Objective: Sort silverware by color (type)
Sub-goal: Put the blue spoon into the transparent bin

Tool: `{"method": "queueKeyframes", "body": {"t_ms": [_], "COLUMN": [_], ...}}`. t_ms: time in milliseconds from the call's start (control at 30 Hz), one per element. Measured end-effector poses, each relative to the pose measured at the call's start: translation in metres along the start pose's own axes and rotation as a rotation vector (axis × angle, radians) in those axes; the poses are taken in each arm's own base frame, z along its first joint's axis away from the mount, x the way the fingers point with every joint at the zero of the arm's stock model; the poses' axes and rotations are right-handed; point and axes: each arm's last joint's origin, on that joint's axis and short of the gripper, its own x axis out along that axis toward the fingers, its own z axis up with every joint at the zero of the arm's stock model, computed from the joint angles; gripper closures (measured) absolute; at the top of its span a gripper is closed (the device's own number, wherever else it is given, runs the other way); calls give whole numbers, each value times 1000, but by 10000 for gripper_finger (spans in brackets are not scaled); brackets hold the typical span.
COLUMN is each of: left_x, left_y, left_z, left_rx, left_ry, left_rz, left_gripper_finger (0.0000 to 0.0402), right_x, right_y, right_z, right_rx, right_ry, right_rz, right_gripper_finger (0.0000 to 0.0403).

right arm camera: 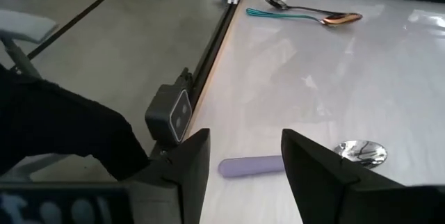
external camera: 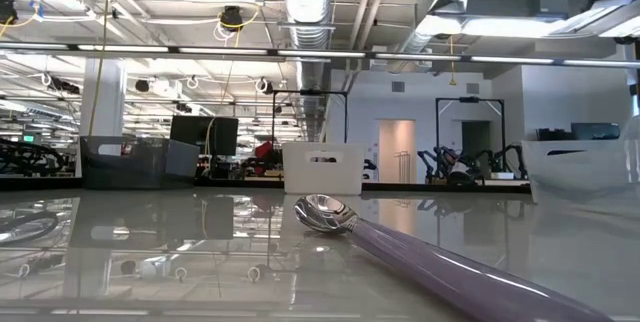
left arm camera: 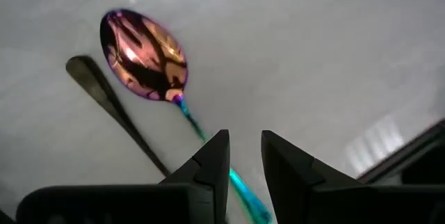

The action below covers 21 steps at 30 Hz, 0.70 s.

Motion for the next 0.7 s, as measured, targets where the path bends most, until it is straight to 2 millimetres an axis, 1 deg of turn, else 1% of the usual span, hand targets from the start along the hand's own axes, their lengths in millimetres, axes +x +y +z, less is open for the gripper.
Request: {"method": "queueKeyframes", "body": {"t_ms": [133,233,433,700], "left_x": [14,20,24,33], "left_y": [-1,-2,-1,1], "left_z": [-5,-8,-9,-14], "left_rx": [12,17,24,45], "left_ry": [48,72,31,30], "left_rz": [48,63,72,108], "left_gripper_finger": [333,333,333,333], "right_x": [0,1,3,3], "right_y": [0,-3,-5,-6], "right_z": [0,1,2,1], "right_rx": [-39,-39,-36,-38], "right_ry": [0,0,1,6], "right_rz": [-1,-8,-16,-19], "right_gripper_finger": [203,203,203,203]}}
